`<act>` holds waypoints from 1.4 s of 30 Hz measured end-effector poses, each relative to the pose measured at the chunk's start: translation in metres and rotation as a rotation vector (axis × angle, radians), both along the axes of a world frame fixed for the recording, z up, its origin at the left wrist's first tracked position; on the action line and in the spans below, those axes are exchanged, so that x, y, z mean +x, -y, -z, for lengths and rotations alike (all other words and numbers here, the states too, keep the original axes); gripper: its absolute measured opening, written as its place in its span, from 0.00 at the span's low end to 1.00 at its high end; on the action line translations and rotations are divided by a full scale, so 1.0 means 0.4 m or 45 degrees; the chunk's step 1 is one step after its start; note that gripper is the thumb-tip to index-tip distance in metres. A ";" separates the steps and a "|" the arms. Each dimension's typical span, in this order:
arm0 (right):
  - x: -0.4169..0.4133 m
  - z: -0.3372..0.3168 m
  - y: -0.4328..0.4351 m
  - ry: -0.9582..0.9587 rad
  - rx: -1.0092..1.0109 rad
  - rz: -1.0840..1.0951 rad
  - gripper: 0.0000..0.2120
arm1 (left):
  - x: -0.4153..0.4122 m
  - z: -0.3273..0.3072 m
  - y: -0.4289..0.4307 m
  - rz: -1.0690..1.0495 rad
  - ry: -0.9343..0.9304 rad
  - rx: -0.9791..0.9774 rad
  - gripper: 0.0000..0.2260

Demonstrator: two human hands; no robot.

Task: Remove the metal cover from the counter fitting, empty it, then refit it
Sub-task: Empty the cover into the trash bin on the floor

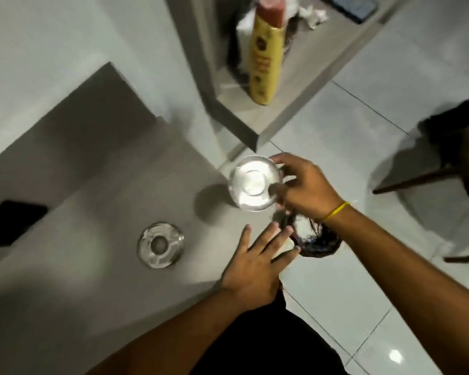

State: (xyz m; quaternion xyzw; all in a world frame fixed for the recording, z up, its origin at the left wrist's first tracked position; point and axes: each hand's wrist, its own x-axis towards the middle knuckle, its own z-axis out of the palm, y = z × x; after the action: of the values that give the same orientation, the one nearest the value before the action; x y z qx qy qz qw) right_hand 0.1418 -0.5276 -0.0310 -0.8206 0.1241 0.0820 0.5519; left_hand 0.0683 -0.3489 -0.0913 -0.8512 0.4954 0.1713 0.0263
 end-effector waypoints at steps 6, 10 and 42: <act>-0.227 0.235 0.339 -0.185 -0.148 0.494 0.19 | -0.051 0.035 -0.011 -0.067 -0.024 0.055 0.36; -0.337 0.420 0.399 -0.181 -0.480 0.431 0.22 | -0.057 0.061 -0.044 -0.100 0.060 0.038 0.40; -0.320 0.969 0.388 -0.400 -1.537 -0.933 0.32 | -0.060 0.112 -0.037 -0.094 0.162 -0.074 0.36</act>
State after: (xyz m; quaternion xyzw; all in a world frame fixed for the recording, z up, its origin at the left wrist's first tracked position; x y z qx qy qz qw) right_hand 0.0138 -0.6829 -0.4186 -0.9498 -0.0575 0.2958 -0.0847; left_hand 0.0441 -0.3342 -0.1362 -0.8784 0.4658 0.1031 0.0267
